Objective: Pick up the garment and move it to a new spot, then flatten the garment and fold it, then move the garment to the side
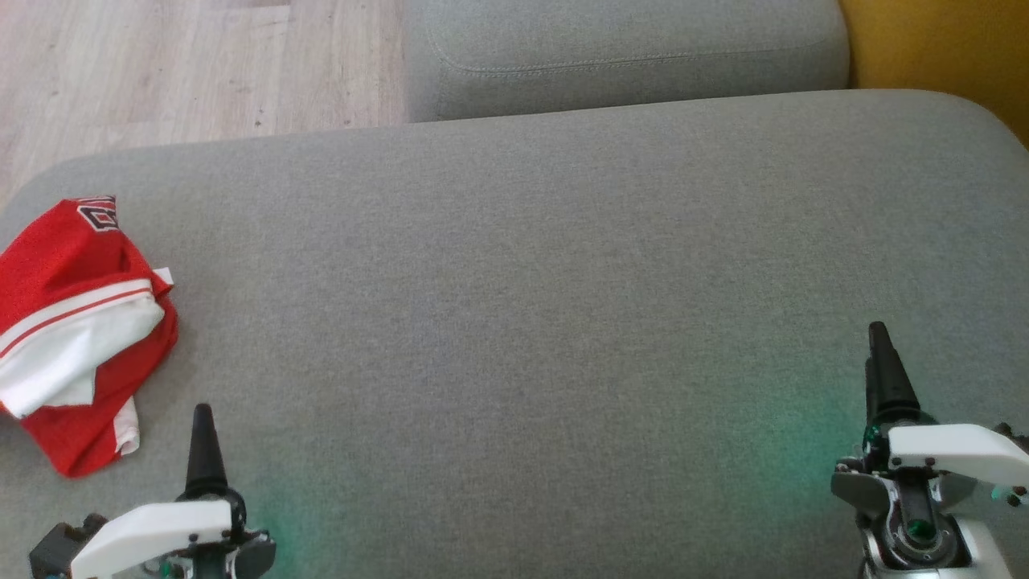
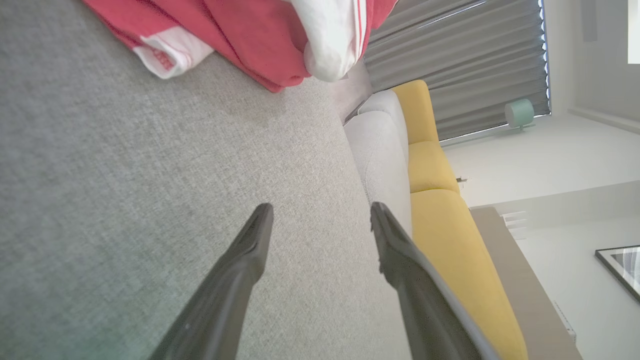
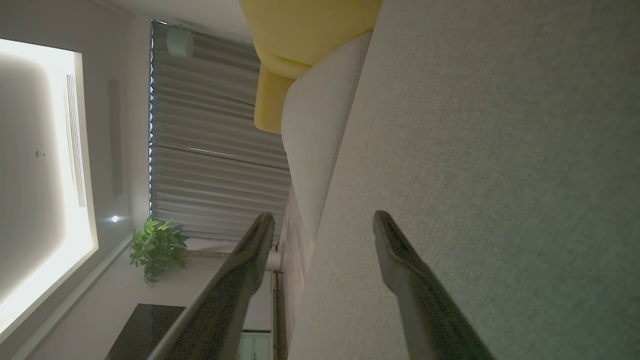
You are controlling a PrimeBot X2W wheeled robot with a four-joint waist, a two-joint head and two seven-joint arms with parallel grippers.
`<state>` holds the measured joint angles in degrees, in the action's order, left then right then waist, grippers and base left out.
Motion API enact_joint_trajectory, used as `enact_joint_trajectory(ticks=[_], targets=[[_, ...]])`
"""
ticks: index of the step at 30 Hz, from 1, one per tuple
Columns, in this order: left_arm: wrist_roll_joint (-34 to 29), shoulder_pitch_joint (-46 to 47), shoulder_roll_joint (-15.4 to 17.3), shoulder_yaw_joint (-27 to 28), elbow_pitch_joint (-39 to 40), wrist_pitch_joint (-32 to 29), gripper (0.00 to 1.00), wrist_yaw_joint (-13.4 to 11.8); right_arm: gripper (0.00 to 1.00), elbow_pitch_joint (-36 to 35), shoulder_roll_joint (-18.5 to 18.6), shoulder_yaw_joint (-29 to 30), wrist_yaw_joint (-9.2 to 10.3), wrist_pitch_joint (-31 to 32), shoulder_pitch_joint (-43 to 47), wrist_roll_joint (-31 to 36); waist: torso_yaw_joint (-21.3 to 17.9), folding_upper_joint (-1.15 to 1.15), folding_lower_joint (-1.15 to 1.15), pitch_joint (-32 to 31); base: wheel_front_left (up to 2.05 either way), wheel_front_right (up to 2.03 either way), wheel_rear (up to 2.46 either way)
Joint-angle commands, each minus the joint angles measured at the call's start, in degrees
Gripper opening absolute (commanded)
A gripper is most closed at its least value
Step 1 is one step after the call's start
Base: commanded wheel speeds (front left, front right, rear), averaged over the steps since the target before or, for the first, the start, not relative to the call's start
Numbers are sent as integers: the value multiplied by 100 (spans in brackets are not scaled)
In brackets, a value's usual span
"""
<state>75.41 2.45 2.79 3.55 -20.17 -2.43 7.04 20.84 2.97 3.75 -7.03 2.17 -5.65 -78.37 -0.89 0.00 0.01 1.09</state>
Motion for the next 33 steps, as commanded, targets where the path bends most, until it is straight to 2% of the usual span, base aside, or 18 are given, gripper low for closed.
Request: enact_joint_trajectory(ticks=[1,18,33], targets=[[-193,299,111,21,184,68,100,7,100,-163,145,-75,-10,-59,-367,160,-6,0,-1,1,0,0,0],[-1474,358,170,-46,98,340,100,-52,100,-45,236,-497,-16,-328,-584,1310,-66,0,-1,12,0,0,0],[-2724,418,272,-244,72,612,100,-228,100,113,287,-797,-22,-597,-747,2532,-114,0,-1,20,0,0,0]])
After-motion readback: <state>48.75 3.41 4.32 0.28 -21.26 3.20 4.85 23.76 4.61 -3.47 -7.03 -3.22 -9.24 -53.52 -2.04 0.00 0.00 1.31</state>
